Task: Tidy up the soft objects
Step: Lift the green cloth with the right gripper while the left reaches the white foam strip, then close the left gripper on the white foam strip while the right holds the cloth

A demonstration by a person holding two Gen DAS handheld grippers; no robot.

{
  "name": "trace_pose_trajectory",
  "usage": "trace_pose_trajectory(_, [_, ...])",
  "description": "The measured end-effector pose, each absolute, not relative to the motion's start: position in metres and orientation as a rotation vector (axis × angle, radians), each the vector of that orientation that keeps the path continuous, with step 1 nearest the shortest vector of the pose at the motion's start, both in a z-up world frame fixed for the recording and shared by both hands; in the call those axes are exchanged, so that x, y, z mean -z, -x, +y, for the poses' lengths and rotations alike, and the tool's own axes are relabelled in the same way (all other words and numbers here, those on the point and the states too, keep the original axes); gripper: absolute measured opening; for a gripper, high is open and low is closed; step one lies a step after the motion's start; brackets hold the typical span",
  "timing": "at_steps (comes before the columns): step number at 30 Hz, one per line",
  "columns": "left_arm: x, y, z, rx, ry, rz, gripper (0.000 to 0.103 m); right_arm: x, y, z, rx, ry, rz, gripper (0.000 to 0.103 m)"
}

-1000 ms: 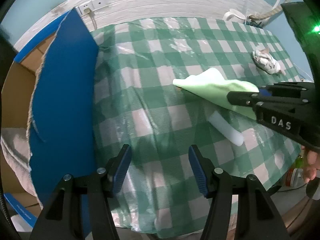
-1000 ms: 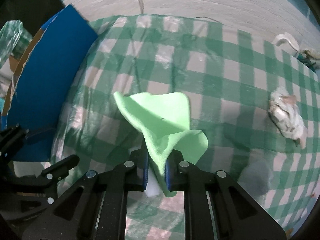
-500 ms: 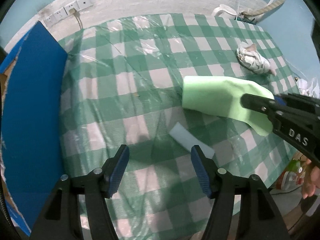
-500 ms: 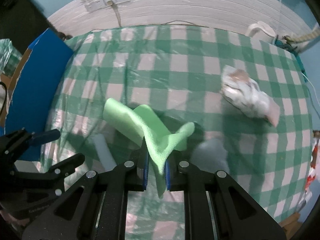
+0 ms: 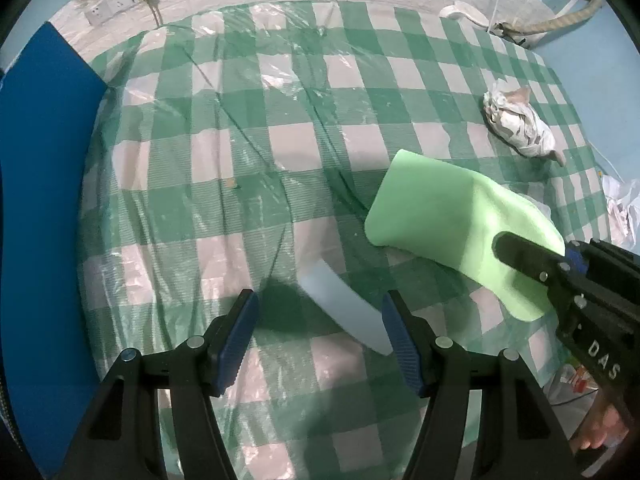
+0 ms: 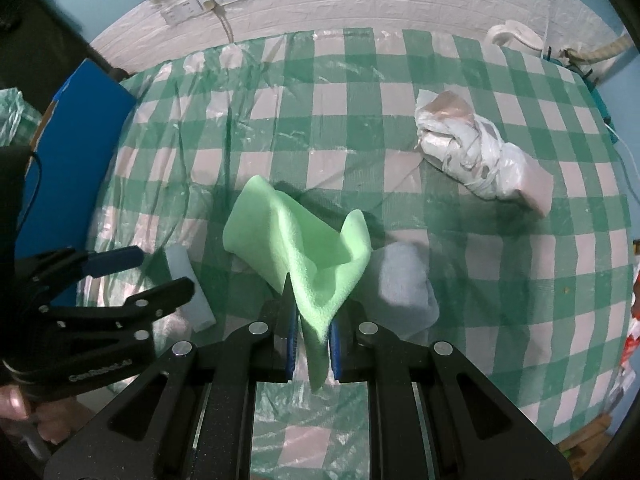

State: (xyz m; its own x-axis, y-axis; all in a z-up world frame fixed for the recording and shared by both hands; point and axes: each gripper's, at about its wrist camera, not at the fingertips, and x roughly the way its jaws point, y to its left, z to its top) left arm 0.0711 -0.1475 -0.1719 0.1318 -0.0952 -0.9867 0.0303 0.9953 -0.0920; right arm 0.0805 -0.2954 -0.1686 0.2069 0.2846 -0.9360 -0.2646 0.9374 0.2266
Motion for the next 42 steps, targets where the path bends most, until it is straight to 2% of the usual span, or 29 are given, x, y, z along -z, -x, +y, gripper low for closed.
trace_pose_trajectory(5, [0.177,-0.075,-0.151,0.091,0.050,1.444,0.065,0.169,-0.080,-0.294,-0.390,-0.017,1.309,0.013])
trace_pose_trajectory(7, [0.179,-0.077,-0.156,0.098,0.055,1.444,0.057,0.170,-0.080,-0.296,-0.391,-0.018,1.311,0.013])
trace_pose_trajectory(9, [0.180,-0.078,-0.157,0.111,0.054,1.447,0.039,0.171,-0.080,-0.296,-0.391,-0.017,1.313,0.013])
trace_pose_trajectory(11, [0.181,-0.076,-0.156,0.118,0.040,1.452,0.034,0.171,-0.080,-0.295,-0.394,-0.016,1.312,0.013])
trace_pose_trajectory(12, [0.183,-0.075,-0.157,0.124,0.037,1.455,0.026,0.170,-0.080,-0.295,-0.395,-0.015,1.311,0.013])
trace_pose_trajectory(15, [0.185,-0.076,-0.163,0.142,0.055,1.440,0.013,0.169,-0.080,-0.293,-0.401,-0.012,1.306,0.013])
trace_pose_trajectory(23, [0.177,-0.074,-0.169,0.193,0.049,1.403,0.009,0.163,-0.079,-0.288,-0.414,-0.004,1.290,0.013])
trace_pose_trajectory(42, [0.123,-0.061,-0.142,0.177,-0.008,1.246,0.008,0.120,-0.072,-0.281,-0.445,-0.016,1.195,0.013])
